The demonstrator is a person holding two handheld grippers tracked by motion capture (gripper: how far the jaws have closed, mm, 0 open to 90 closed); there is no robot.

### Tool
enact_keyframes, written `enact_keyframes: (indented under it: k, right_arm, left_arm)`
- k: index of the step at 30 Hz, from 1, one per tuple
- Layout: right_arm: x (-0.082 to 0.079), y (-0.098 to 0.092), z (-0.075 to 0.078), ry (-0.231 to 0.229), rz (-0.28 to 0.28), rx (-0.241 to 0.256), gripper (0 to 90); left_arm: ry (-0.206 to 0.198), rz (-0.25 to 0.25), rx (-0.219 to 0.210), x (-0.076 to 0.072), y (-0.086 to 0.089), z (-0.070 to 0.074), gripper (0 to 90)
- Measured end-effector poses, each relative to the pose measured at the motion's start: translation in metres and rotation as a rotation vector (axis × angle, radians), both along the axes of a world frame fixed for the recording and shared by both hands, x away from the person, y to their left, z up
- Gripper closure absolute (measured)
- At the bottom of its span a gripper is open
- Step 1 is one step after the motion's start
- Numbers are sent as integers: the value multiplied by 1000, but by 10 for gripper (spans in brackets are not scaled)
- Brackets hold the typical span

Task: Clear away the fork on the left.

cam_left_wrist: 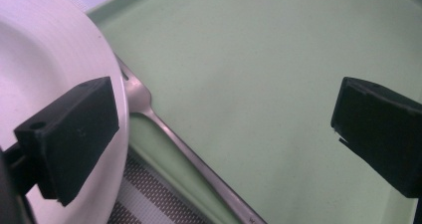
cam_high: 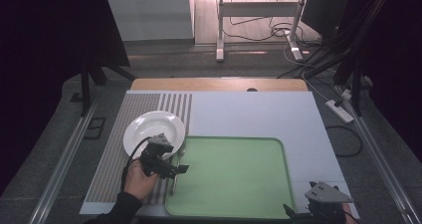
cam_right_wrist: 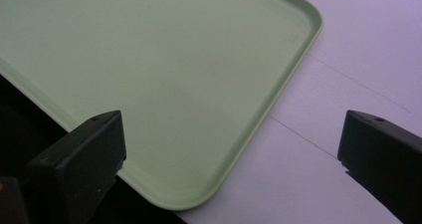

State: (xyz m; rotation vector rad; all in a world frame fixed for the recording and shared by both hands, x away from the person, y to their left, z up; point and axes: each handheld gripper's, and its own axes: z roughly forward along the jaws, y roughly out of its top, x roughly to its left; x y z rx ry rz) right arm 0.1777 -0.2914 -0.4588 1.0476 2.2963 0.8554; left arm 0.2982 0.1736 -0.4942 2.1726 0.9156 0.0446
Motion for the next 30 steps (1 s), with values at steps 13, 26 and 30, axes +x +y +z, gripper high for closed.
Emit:
enact_keyframes:
  k: [13, 26, 30]
  right_arm:
    - [0, 0, 0, 0, -1, 6, 0]
    - [0, 0, 0, 3, -4, 7, 0]
    - [0, 0, 0, 4, -4, 9, 0]
  left_arm:
    - [-18, 48, -17, -17, 24, 6, 0]
    - [-3, 93, -79, -38, 51, 6, 0]
    - [-3, 106, -106, -44, 59, 6, 0]
